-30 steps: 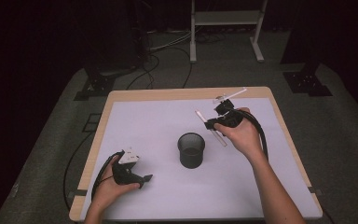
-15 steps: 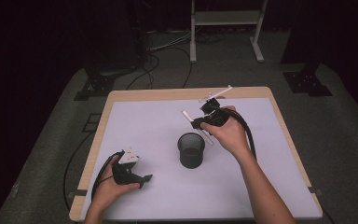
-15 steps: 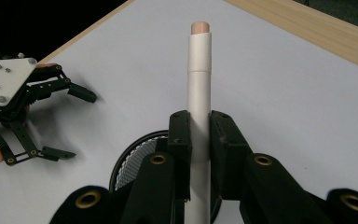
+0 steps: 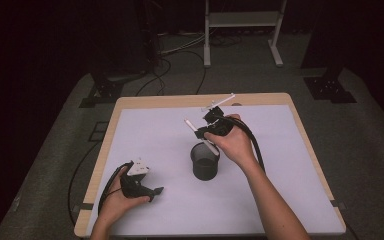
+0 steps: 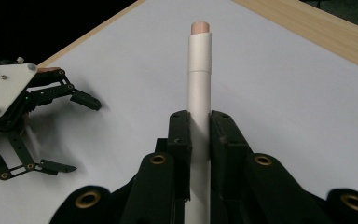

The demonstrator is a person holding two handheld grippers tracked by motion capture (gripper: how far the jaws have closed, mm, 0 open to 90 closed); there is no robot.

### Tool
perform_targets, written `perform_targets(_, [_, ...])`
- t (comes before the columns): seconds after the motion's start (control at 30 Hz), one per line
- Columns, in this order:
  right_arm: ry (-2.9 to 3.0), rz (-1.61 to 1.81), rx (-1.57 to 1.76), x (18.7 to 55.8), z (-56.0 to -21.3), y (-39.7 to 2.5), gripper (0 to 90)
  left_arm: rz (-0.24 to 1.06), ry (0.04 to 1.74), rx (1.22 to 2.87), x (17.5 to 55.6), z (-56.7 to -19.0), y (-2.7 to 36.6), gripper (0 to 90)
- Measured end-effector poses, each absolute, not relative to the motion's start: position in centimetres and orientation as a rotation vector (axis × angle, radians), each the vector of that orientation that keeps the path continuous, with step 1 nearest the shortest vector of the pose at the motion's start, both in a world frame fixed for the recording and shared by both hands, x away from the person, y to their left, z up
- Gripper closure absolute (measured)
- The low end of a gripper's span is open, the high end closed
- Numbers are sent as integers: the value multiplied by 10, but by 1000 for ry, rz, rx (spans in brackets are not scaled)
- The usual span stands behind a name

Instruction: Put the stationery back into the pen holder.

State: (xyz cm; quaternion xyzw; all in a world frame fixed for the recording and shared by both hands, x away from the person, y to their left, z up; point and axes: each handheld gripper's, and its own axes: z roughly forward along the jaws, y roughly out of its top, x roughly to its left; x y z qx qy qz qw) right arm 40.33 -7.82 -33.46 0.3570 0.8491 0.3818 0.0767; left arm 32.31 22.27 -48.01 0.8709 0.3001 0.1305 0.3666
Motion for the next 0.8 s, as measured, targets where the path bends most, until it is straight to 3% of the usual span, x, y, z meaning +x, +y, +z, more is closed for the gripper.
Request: perform_targets(0.8, [2579,1139,1044,399,-362,-71,777,337,772,2237,323,-480,223,32])
